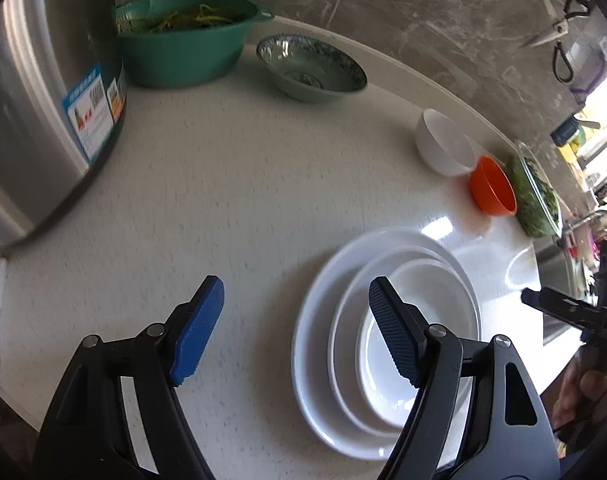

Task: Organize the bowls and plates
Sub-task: 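Lower the small plate onto the stack and open the grippers, then move both grippers to the blue-and-white patterned bowl by the green colander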

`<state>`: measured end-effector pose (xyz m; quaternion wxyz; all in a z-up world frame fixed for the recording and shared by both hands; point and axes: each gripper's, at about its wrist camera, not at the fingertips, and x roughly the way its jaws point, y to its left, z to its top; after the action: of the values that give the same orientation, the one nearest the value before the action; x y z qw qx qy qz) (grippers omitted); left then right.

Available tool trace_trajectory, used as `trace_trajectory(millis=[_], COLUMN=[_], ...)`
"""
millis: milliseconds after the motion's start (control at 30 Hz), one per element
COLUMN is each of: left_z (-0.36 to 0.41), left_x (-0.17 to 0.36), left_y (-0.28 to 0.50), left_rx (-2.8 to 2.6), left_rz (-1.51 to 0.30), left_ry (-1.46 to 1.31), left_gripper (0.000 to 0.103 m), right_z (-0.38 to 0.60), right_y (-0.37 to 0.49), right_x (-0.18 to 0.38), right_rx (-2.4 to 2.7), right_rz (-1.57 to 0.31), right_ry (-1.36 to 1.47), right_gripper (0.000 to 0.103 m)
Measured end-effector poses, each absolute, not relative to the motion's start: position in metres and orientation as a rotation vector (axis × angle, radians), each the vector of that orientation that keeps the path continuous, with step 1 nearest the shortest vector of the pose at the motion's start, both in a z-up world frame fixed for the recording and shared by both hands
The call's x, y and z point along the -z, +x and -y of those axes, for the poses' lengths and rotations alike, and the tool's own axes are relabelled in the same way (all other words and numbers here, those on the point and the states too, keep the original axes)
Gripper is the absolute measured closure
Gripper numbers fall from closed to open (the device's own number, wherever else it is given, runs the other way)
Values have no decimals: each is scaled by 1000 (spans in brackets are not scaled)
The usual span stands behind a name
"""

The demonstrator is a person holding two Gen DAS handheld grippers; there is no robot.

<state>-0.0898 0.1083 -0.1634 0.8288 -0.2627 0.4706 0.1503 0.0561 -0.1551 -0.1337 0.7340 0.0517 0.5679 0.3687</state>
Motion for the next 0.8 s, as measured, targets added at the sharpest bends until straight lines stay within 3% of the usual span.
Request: trace_trajectory(millis=[367, 633, 800], left_z=[-157, -212, -239], left_x=[113, 144, 176], left_y=[-31, 50, 84], left_rx=[-392, -385, -427], left_rz=[-896, -916, -904], left_ry=[-589, -611, -665], left_gripper=[24, 24, 24], right_z=[149, 62, -2], right_y=[134, 190, 226], right_x=[67, 48, 79], right_rx=[-932, -913, -881], right_rz=[-1126, -1141, -1223], right_ry=[148, 149, 139], right_gripper=[20, 19, 29])
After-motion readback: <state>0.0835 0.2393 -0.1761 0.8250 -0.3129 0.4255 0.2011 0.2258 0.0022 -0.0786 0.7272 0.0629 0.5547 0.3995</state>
